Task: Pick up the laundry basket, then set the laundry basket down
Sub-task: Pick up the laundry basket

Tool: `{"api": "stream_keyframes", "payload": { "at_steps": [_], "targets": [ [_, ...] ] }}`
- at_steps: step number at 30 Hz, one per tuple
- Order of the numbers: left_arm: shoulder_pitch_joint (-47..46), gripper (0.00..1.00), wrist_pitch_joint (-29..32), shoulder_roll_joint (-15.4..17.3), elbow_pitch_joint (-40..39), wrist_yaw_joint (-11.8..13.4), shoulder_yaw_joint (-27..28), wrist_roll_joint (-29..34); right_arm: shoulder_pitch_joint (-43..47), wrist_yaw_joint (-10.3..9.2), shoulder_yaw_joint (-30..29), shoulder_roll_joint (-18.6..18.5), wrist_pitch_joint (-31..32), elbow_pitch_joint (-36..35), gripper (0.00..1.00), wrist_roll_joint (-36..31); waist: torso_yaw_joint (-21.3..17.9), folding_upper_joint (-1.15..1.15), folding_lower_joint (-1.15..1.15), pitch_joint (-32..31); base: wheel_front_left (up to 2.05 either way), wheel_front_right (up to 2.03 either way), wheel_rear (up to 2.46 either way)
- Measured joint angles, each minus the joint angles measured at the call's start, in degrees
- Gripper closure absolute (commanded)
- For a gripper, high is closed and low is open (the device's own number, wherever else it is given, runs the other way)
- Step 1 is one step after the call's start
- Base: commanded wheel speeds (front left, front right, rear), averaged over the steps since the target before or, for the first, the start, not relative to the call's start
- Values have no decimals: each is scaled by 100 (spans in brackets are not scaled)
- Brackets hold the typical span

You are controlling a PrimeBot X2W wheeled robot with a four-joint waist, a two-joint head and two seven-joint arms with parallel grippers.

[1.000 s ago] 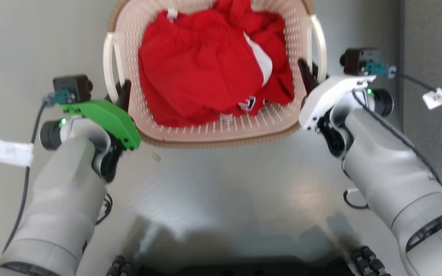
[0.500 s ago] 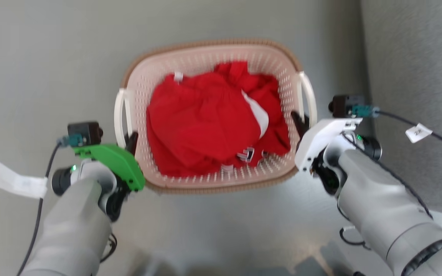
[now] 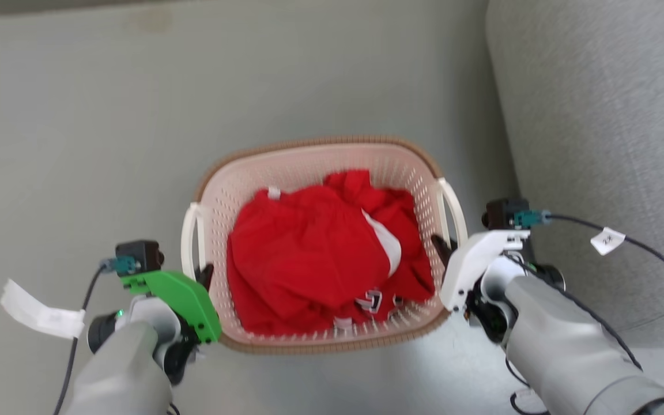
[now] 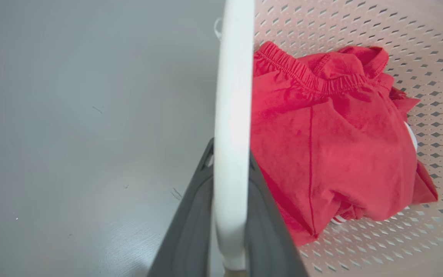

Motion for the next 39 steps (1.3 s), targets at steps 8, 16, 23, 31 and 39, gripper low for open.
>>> {"api": "stream_keyframes", "payload": {
  "at_steps": [8, 16, 23, 31, 39],
  "targets": [
    [336, 100, 193, -59, 90, 0, -66, -41, 359, 0, 138, -16, 265, 3, 100, 193, -79, 0, 0, -634, 0, 0, 0],
    [573, 100, 371, -121, 236, 0, -142, -82, 638, 0, 269, -19, 599, 66, 100, 377, -131, 0, -1, -1244, 0, 0, 0],
    [730, 100, 446, -163, 355, 0, -160, -125, 826, 1, 357, -15, 737, 71, 100, 467, -141, 0, 0, -1624, 0, 0, 0],
    [797, 100, 604, -190, 447, 0, -175, -154, 932, 0, 445, -20, 925, 80, 100, 567, -150, 0, 0, -1882, 0, 0, 0],
    [793, 100, 700, -201, 519, 0, -167, -214, 931, 0, 509, -22, 1048, 80, 100, 619, -164, 0, 0, -1939, 0, 0, 0]
  ]
}}
